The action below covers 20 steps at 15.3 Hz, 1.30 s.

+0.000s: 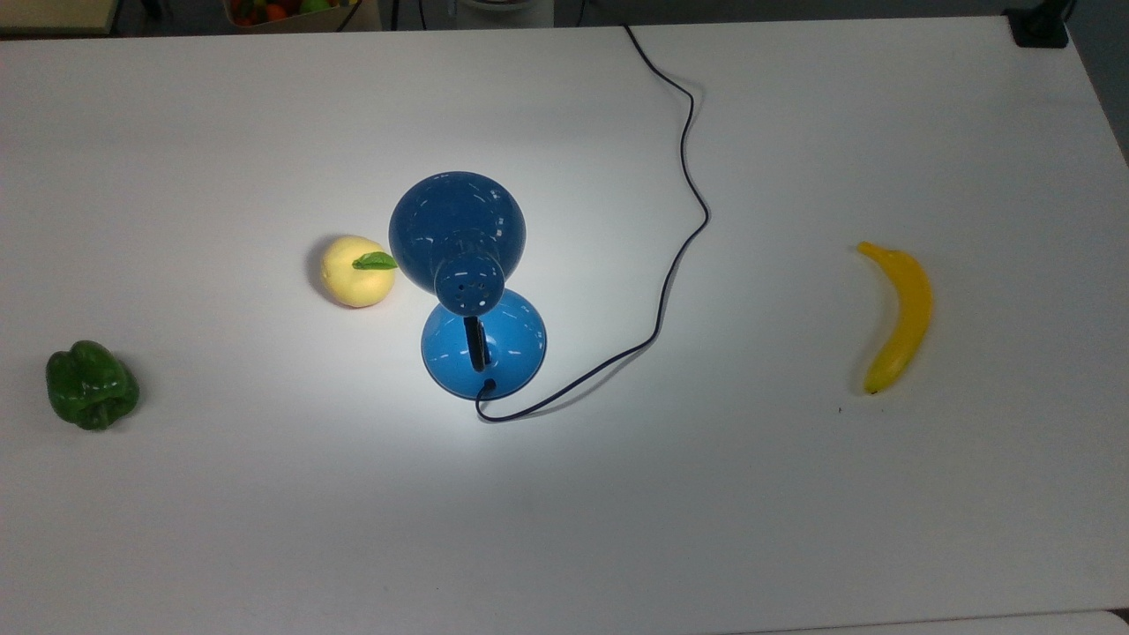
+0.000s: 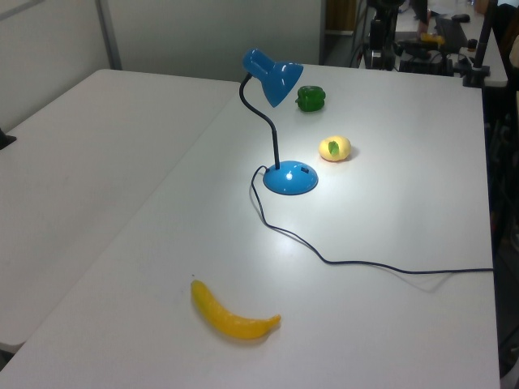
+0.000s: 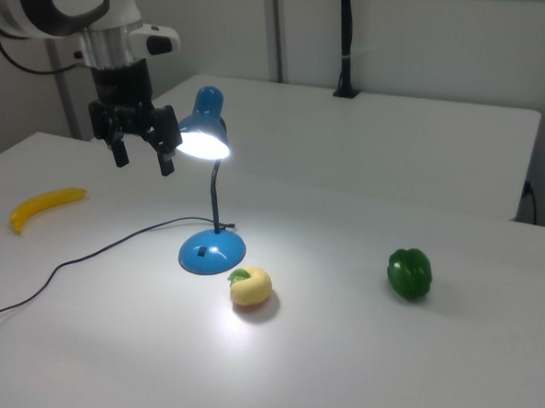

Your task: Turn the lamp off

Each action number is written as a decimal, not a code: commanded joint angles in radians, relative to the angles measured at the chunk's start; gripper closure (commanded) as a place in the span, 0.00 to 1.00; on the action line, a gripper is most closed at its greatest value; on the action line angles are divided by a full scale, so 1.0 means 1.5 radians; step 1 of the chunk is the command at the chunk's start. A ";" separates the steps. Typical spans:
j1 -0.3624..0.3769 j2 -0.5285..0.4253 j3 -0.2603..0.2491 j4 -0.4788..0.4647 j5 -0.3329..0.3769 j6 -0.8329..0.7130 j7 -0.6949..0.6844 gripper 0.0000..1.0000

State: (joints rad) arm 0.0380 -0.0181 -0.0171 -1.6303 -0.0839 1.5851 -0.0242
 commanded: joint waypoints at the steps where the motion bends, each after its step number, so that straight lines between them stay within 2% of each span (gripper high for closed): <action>1: -0.001 0.002 -0.003 0.014 0.012 -0.018 -0.014 0.00; 18: 0.004 0.012 -0.002 0.012 0.012 -0.017 -0.017 0.00; 19: 0.004 0.012 -0.002 0.011 0.012 -0.016 -0.018 0.01; 20: 0.004 0.012 -0.002 0.011 0.012 -0.015 -0.020 0.12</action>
State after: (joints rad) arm 0.0412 -0.0074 -0.0169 -1.6284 -0.0839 1.5851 -0.0251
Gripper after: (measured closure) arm 0.004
